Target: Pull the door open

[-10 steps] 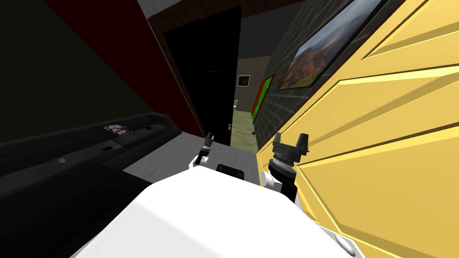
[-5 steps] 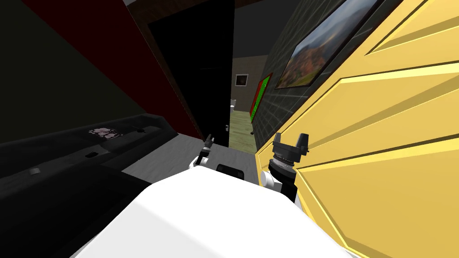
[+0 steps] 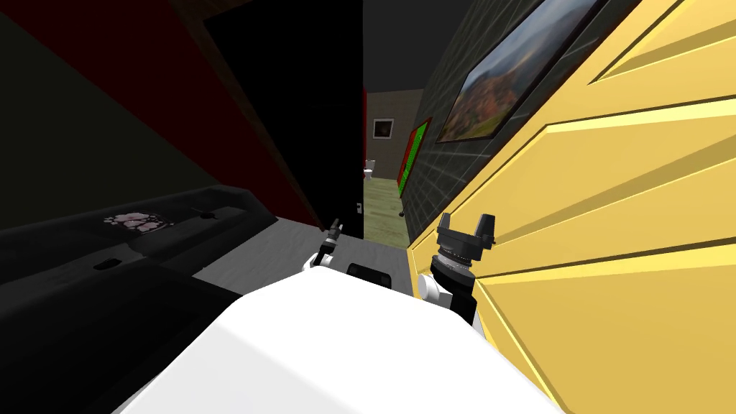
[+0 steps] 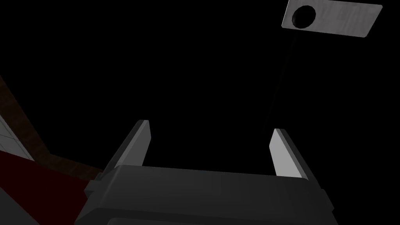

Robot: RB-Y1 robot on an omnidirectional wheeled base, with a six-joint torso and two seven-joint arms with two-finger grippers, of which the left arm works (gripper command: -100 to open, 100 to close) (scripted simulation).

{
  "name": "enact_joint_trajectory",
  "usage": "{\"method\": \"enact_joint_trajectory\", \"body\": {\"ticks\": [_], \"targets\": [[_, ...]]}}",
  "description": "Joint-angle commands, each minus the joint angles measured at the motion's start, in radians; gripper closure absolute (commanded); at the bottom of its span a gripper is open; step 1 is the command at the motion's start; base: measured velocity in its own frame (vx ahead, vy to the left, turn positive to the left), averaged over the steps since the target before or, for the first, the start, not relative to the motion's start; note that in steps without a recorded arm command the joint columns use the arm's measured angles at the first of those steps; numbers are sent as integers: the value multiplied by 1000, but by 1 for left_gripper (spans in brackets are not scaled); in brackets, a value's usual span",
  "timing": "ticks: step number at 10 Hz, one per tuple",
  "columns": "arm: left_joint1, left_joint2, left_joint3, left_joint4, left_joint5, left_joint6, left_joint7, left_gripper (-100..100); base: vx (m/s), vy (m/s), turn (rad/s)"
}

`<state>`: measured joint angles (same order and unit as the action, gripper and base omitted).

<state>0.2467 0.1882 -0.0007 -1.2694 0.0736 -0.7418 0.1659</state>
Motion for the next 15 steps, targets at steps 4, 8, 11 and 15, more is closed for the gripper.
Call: {"method": "enact_joint_trajectory", "body": {"ticks": [4, 8, 11, 15], "targets": [[-21, 7, 0, 97, -5, -15, 2, -100, 114, -21, -48], [-42, 17, 1, 188, -9, -30, 7, -100, 118, -19, -56], [-53, 21, 2, 231, -11, -37, 10, -100, 109, -9, -33], [-69, 29, 3, 302, -13, -48, 14, -100, 110, -8, -42]]}}
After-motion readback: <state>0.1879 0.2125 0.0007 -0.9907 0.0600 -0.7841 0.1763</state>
